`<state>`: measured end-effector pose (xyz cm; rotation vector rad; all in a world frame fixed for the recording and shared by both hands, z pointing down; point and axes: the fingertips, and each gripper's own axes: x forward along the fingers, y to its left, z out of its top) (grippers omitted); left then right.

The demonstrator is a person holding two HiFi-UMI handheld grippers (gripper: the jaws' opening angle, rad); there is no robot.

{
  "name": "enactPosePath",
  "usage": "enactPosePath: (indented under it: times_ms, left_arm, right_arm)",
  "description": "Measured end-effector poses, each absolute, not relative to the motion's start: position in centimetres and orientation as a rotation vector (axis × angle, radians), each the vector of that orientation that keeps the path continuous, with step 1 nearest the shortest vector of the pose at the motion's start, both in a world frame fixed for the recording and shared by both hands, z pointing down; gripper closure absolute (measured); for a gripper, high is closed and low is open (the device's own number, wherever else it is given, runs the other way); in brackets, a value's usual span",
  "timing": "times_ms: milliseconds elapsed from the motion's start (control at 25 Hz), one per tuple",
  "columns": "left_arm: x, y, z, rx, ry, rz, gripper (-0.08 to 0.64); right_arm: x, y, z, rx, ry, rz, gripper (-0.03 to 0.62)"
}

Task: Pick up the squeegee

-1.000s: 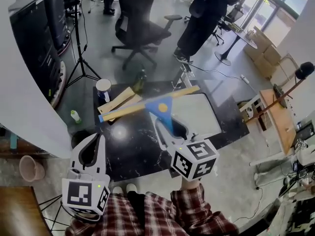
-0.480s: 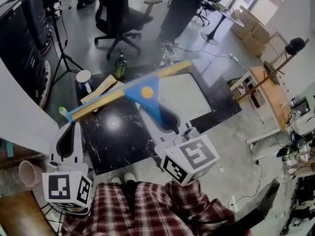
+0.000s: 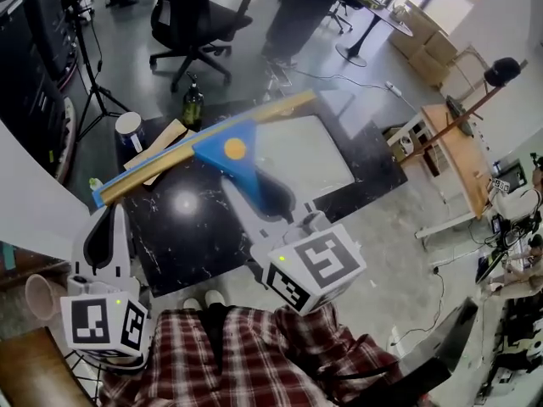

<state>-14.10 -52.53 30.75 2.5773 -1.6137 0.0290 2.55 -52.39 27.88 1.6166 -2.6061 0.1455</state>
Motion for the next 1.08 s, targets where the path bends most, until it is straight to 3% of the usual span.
enactPosePath:
  times_ms: [1080]
  left_arm:
    - [-14.3, -52.2, 30.7, 2.549, -1.655, 0.040, 0.549]
  right_arm:
    - [2.7, -52.7, 28.9, 1.573, -2.625, 0.220, 0.457]
